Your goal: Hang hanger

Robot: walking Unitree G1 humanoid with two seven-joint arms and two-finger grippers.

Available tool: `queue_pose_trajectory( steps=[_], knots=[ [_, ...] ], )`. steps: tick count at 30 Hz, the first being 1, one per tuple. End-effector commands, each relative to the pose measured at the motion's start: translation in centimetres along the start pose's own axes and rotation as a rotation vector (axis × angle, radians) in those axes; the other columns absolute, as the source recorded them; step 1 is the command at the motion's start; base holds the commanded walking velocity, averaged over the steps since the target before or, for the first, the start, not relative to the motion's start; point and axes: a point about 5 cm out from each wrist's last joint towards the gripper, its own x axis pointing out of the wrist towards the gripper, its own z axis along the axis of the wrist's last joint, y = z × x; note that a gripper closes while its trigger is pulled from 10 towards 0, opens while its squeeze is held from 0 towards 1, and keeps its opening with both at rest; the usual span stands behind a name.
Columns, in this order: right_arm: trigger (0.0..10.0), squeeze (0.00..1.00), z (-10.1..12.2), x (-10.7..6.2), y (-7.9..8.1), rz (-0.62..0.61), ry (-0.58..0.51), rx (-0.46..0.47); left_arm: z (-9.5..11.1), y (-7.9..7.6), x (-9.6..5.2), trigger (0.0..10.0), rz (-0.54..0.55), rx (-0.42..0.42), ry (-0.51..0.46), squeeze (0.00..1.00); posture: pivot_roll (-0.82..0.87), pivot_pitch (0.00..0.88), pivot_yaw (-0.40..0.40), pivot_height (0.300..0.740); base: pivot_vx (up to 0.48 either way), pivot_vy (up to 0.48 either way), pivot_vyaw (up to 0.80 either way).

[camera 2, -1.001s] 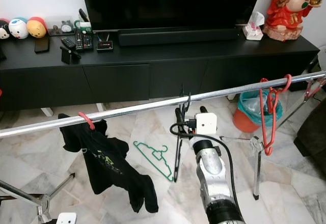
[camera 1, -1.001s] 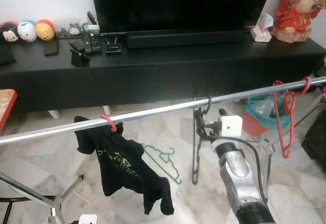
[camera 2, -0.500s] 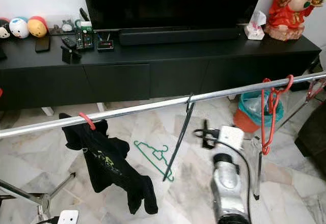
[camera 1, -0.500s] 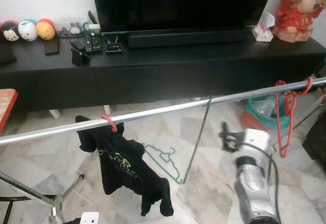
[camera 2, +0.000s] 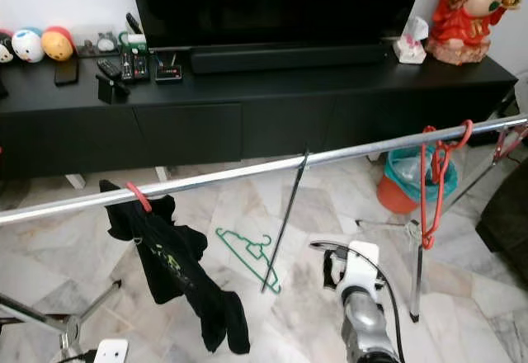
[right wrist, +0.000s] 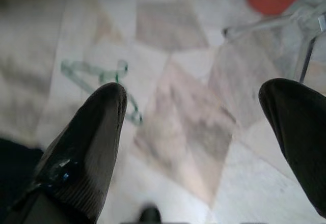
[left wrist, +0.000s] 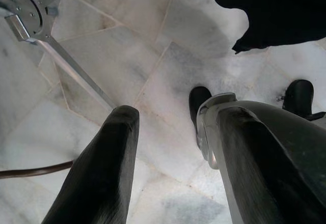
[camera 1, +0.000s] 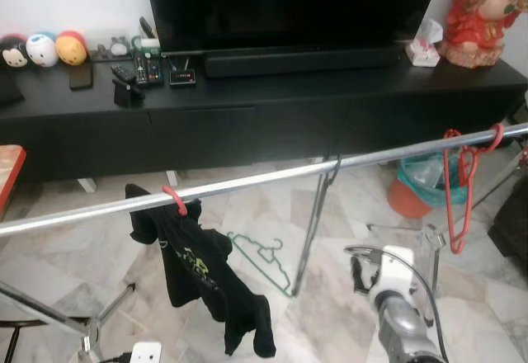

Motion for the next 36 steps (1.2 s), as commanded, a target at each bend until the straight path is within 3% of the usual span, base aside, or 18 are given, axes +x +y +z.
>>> queue_pose_trajectory(
  steps=[1,4,9,18,36],
  knots=[
    [10.0,0.00,-1.8,-0.4,0.0,0.033,0.080,-0.084,-1.0,-0.3,-0.3,10.0,-0.008,0.016,0.027,0.00,0.01,0.061,-0.037,0.740,0.000,0.000,0.00],
    [10.0,0.00,-3.9,-1.1,-0.1,0.049,0.172,-0.155,-1.0,-0.3,-0.3,10.0,-0.007,0.019,0.028,0.00,0.01,0.061,-0.039,0.740,0.000,0.000,0.00],
    [10.0,0.00,-6.1,-1.9,-0.8,-0.001,0.264,-0.106,-1.1,-0.4,-0.3,10.0,-0.008,0.021,0.028,0.00,0.02,0.053,-0.040,0.740,0.000,0.000,0.00],
    [10.0,0.00,-7.1,-2.4,0.6,0.103,0.289,-0.152,-1.1,-0.5,-0.2,10.0,-0.016,0.036,0.041,0.00,0.01,0.033,-0.039,0.740,0.000,0.000,0.00],
    [10.0,0.00,-7.5,-2.7,0.9,0.142,0.297,-0.169,-1.3,-0.1,-0.3,10.0,-0.015,0.033,0.060,0.00,0.01,0.048,-0.033,0.740,0.000,0.000,0.00]
  ],
)
